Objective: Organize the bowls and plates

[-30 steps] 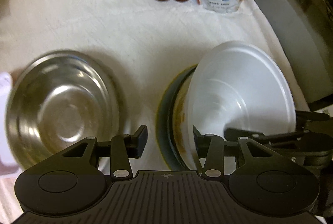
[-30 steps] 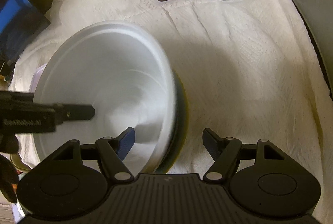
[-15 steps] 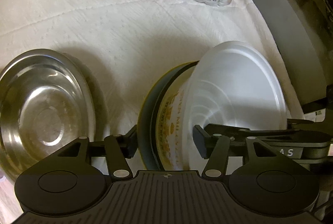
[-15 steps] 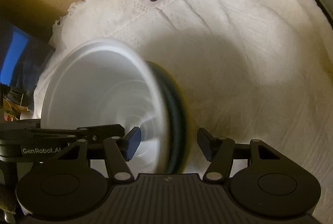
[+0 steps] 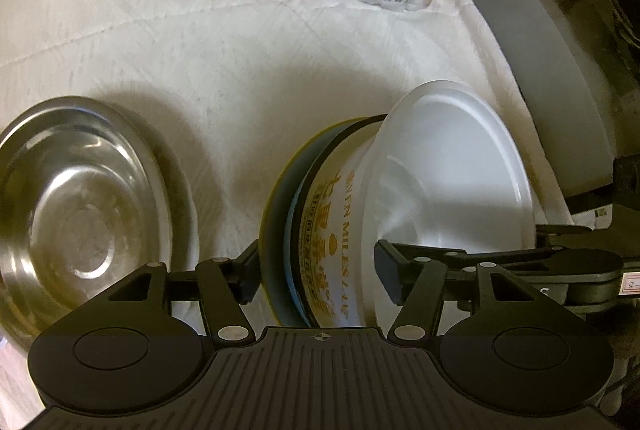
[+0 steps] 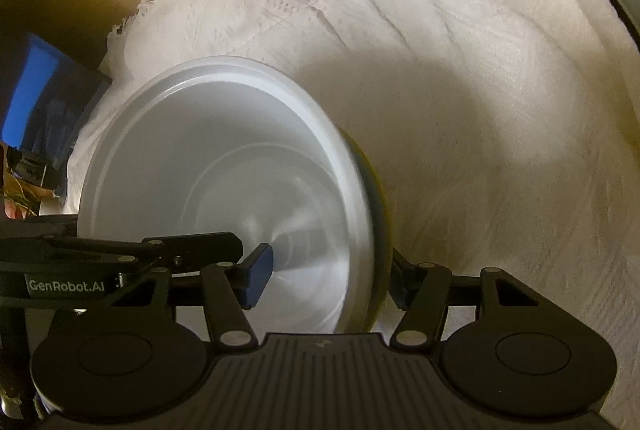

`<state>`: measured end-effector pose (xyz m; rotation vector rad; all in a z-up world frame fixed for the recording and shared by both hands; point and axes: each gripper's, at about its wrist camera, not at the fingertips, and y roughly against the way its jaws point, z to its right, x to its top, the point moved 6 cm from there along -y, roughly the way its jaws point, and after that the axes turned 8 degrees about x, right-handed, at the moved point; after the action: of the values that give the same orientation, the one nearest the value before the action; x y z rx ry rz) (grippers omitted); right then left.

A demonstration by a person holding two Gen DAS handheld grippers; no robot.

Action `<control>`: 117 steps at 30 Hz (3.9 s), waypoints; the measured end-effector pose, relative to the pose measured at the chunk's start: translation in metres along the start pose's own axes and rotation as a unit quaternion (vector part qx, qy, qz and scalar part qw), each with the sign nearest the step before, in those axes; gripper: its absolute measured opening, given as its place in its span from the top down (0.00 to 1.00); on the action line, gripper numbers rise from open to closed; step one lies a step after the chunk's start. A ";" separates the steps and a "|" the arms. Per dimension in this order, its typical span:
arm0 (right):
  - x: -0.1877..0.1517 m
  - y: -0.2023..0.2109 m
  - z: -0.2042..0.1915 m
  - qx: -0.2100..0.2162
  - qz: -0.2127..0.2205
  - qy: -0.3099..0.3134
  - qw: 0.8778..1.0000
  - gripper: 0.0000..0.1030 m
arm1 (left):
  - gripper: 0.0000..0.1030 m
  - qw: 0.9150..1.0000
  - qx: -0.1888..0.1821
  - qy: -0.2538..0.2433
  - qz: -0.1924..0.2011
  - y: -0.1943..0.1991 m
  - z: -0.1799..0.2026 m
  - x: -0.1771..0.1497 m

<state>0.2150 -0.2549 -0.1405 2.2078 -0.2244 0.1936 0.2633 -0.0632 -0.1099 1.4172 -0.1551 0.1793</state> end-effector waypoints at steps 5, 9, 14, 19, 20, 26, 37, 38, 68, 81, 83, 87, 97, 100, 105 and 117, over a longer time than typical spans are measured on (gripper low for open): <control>-0.001 -0.001 -0.001 -0.001 0.001 -0.006 1.000 0.41 | 0.40 1.000 0.000 0.005 -0.005 -0.002 -0.002 -0.001; 0.000 0.000 -0.003 -0.005 -0.003 -0.002 1.000 0.45 | 0.40 1.000 -0.003 0.002 -0.003 -0.001 -0.001 0.000; 0.002 -0.002 -0.007 -0.010 -0.008 -0.006 1.000 0.47 | 0.41 1.000 -0.007 0.007 -0.003 -0.001 -0.002 -0.001; 0.005 -0.004 -0.010 -0.024 -0.017 -0.009 1.000 0.47 | 0.41 1.000 -0.016 0.018 -0.011 -0.003 -0.006 0.000; 0.005 -0.004 -0.011 -0.026 -0.019 -0.006 0.999 0.47 | 0.41 1.000 -0.018 0.021 -0.013 -0.003 -0.006 -0.001; 0.003 0.006 -0.007 -0.043 -0.029 0.009 0.999 0.47 | 0.41 0.999 -0.036 0.030 -0.020 -0.003 0.003 -0.007; -0.003 0.015 0.007 -0.035 -0.029 0.003 0.999 0.44 | 0.42 0.999 -0.031 0.005 -0.013 -0.005 0.018 -0.008; -0.003 0.015 0.006 -0.035 -0.029 0.003 0.999 0.44 | 0.42 0.999 -0.032 0.007 -0.013 -0.004 0.017 -0.009; 0.005 0.025 -0.035 -0.036 -0.018 0.025 0.999 0.44 | 0.42 0.999 -0.030 0.035 0.023 0.030 -0.004 -0.007; 0.034 0.006 -0.141 -0.009 -0.010 0.109 0.994 0.44 | 0.42 0.995 -0.018 0.074 0.070 0.094 -0.085 -0.002; 0.038 -0.010 -0.162 -0.002 -0.014 0.125 0.992 0.44 | 0.42 0.993 -0.009 0.090 0.075 0.101 -0.108 -0.004; 0.039 -0.050 -0.191 0.010 -0.040 0.131 0.991 0.44 | 0.42 0.990 0.008 0.117 0.075 0.101 -0.148 -0.012; 0.021 -0.128 -0.193 -0.027 -0.114 0.107 0.987 0.43 | 0.45 0.991 -0.004 0.131 0.019 0.050 -0.200 -0.031; 0.023 -0.130 -0.192 -0.035 -0.102 0.108 0.988 0.43 | 0.49 0.993 0.009 0.115 0.024 0.048 -0.201 -0.028; 0.021 -0.130 -0.194 -0.045 -0.105 0.126 0.985 0.39 | 0.64 0.992 0.016 0.126 0.012 0.047 -0.205 -0.031; 0.033 -0.122 -0.207 -0.087 -0.117 0.176 0.974 0.40 | 0.69 0.991 0.028 0.117 0.064 0.078 -0.210 -0.021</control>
<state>0.2625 -0.0202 -0.1035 1.9666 0.2076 0.4125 0.2257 0.1553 -0.0701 1.4317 -0.0474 0.4556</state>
